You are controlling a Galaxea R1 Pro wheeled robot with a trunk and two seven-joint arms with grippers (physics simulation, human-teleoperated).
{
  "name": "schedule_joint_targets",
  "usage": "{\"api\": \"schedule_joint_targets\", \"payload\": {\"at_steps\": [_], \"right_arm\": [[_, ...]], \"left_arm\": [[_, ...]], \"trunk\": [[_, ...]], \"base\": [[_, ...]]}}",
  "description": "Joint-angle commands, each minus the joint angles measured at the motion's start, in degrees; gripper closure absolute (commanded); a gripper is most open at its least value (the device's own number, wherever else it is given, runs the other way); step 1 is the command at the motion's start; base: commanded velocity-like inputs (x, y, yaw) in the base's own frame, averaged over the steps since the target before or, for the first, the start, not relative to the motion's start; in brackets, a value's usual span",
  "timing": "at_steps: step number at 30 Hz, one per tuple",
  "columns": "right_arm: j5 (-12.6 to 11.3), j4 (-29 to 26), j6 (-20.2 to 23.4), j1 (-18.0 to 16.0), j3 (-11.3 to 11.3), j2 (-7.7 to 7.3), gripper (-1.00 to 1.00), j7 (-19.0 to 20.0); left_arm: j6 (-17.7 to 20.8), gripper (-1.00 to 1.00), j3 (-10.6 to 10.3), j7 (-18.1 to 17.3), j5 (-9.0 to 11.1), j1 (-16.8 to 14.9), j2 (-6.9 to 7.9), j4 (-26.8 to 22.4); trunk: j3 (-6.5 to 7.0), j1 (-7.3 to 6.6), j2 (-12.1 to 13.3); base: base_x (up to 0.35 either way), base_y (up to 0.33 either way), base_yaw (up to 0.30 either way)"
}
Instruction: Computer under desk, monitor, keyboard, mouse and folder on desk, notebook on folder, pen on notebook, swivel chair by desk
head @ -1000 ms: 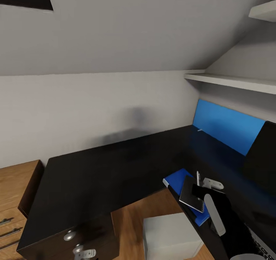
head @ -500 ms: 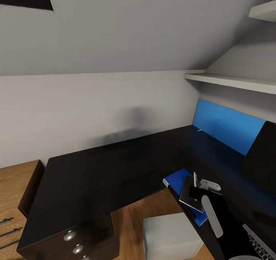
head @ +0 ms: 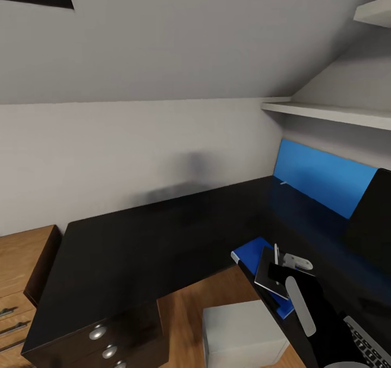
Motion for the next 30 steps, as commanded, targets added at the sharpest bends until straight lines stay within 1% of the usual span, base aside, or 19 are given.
{"api": "schedule_joint_targets", "payload": {"at_steps": [1,7,18,30], "right_arm": [[-0.7,-0.1,0.1,0.0,0.0,-0.02,1.0,-0.5],[-0.7,0.0,0.1,0.0,0.1,-0.02,1.0,-0.5],[-0.7,0.0,0.2,0.0,0.1,-0.02,1.0,-0.5],[-0.7,0.0,0.1,0.0,0.1,-0.12,1.0,-0.4]], "left_arm": [[-0.1,-1.0,0.5,-0.4,-0.3,0.0,-0.06,-0.2],[-0.1,-1.0,0.5,-0.4,-0.3,0.0,-0.06,-0.2],[-0.1,-1.0,0.5,-0.4,-0.3,0.0,-0.06,-0.2],[-0.1,-1.0,0.5,-0.4,-0.3,0.0,-0.01,-0.2]], "trunk": [[-0.06,0.0,0.0],[-0.06,0.0,0.0],[-2.04,2.42,-4.5],[-2.04,2.42,-4.5]], "base": [[0.0,0.0,0.0],[0.0,0.0,0.0],[0.0,0.0,0.0],[0.0,0.0,0.0]]}}
